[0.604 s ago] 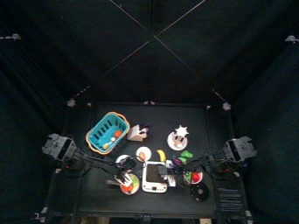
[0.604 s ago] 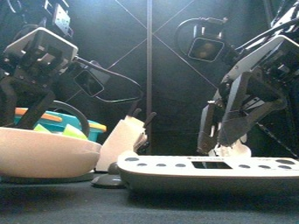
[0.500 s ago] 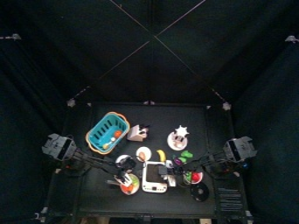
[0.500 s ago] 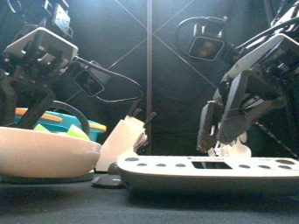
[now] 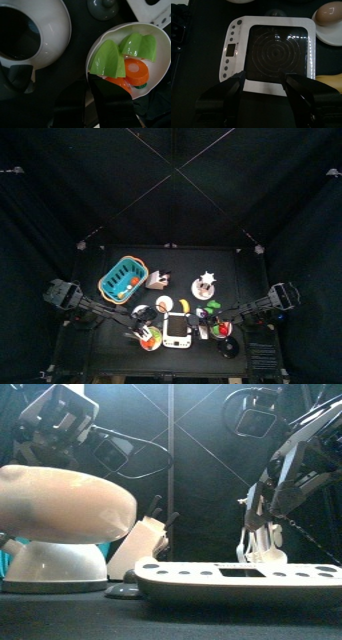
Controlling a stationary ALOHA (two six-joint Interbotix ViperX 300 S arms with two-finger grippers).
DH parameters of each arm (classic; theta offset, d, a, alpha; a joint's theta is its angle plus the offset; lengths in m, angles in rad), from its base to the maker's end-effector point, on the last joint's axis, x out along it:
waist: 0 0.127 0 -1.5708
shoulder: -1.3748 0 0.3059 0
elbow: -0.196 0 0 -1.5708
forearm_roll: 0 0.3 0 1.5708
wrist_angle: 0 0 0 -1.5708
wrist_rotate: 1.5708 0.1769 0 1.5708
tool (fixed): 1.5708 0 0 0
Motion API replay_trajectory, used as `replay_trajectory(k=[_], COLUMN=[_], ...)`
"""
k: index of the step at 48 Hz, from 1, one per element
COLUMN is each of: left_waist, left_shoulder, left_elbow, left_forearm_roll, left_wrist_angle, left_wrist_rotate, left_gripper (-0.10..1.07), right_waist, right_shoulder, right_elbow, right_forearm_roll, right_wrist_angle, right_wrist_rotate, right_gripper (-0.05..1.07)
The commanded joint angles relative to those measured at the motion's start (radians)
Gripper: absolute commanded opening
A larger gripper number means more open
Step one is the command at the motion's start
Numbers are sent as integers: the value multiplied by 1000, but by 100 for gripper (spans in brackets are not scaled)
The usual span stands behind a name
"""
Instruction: Place pan onto stove
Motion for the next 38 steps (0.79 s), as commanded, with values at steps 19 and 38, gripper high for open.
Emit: replay_trajectory(k=[19, 38], left_waist=[114, 190], left_shoulder=[133, 261], left_elbow=[-281, -453], left_forearm_roll=[-23, 32], left_wrist_angle=[155, 193], left_wrist_rotate=[202, 310], left_gripper=[51, 51], right_waist=[2, 2], right_shoulder=[-54, -110], right_elbow=[25, 75], right_forearm_roll=[-2, 21], right_wrist_angle=[78, 77], right_wrist_rotate=[0, 2], right_gripper=[89, 89])
